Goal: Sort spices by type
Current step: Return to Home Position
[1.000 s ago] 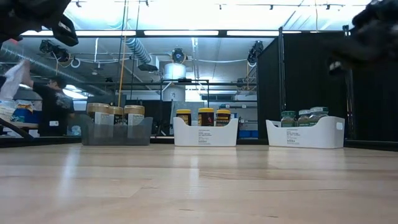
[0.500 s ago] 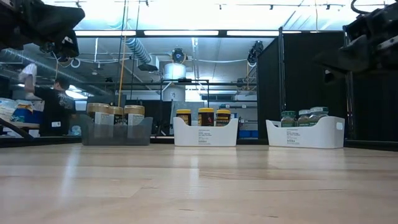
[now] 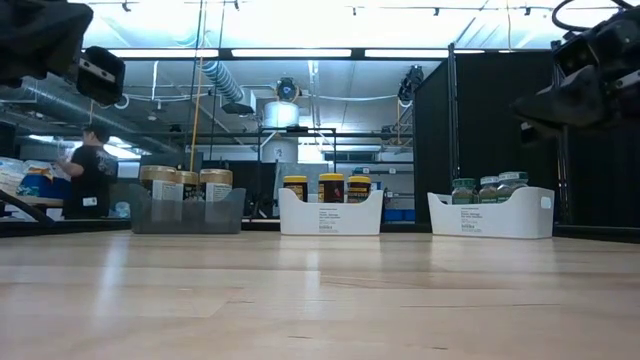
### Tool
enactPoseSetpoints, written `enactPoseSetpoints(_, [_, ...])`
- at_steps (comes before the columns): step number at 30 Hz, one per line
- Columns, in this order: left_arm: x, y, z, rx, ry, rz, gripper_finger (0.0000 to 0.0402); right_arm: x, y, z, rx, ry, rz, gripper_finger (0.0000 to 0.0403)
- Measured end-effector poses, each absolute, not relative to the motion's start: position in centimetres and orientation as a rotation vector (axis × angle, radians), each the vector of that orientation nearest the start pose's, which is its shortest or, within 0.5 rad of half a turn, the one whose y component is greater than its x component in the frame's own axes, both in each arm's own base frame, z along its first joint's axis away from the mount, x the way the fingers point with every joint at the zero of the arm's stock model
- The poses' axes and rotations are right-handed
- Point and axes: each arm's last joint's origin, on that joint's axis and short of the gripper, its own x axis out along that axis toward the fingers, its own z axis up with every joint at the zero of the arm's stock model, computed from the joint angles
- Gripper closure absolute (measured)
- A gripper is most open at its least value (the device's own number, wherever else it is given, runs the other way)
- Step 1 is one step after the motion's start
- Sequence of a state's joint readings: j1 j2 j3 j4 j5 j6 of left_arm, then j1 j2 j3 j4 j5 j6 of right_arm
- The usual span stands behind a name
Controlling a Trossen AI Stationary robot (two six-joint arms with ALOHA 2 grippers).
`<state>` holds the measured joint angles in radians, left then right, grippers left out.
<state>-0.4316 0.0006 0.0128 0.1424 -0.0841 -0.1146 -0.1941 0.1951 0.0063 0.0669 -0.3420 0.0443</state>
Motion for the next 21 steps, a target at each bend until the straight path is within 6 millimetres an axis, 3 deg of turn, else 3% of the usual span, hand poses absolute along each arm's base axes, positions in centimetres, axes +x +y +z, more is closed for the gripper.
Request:
enactPoseSetpoints(4, [8.79,-3.78,18.16,-0.151,-0.132,-0.355,0.0395,10.79,-1.13,15.49,0.145,0.138,0.141,0.0358])
enactPoseSetpoints(21, [8.79,-3.78,18.16,-0.148,-0.132,-0.354,0.0395,10.8,-1.13,15.53,0.144,0.135,0.141,0.0358])
